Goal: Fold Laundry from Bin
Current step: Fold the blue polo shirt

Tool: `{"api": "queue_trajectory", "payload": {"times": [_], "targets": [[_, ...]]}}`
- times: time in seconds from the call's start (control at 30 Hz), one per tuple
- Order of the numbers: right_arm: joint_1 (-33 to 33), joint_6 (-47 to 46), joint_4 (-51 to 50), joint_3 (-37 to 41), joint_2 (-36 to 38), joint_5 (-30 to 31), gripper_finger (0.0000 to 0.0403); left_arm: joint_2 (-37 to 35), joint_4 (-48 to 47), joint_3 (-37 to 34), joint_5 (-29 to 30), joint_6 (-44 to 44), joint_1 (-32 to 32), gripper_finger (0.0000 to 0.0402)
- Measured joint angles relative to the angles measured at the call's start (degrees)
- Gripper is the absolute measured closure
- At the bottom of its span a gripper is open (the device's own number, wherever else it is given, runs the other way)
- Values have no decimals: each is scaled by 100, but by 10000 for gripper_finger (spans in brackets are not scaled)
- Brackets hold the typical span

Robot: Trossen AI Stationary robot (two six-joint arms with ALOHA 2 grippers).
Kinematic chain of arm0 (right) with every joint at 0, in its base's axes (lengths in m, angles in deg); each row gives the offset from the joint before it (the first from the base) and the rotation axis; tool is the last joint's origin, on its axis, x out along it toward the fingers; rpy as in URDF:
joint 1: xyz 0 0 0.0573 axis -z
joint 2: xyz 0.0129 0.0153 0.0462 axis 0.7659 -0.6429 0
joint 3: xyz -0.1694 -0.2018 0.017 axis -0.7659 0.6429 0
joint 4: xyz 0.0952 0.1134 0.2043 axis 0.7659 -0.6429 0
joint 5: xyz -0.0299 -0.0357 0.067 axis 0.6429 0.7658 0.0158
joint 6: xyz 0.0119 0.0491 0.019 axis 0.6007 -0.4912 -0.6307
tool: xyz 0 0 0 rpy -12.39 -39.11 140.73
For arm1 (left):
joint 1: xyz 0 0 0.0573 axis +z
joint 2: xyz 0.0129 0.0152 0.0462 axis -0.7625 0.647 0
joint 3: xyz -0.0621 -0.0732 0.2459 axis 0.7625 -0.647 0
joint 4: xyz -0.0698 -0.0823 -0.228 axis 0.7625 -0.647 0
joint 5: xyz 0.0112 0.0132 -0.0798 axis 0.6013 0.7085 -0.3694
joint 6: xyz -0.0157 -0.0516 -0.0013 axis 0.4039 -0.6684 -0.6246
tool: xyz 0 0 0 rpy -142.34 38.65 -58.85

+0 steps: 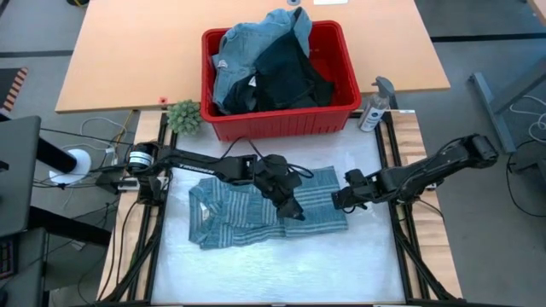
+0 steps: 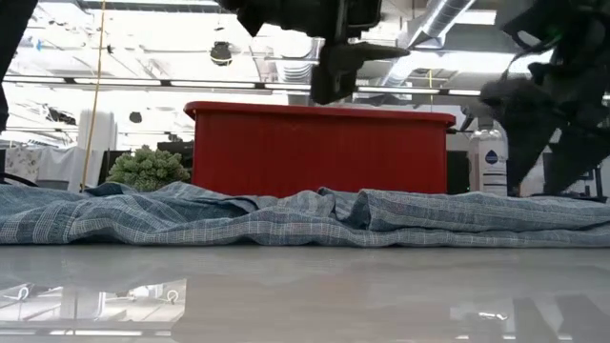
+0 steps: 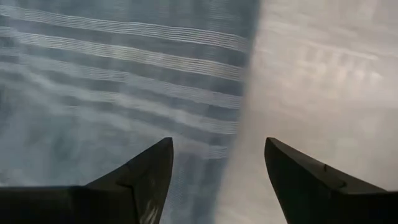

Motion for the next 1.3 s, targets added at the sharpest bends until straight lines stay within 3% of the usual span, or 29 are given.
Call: {"api": "queue_trajectory", "payload": {"times": [0.1,0.47,0.6,0.8,1.0,1.17,1.3], "targets": [[2,-136,254,211,-11,23,124,-80,-6,-247,45,167,0,187],[391,-44,1446,850,-148,-172,124,-65,336,-1206,1304,489,55,187],[505,195,1867,991,-299,-314,125,42,534,-1528,1415,477,76,187],[669,478,2155,983,-570,-462,140,261,710,-1648,1919,553,99,187],[693,554,2213,975,-773,-540,229,785,1003,-1659,1661,451,217,187],[726,655,2207,987,-854,-620,359,895,1136,-1645,1244,288,321,187],[723,620,2217,986,-844,-647,377,792,1284,-1658,1034,41,453,187]]}}
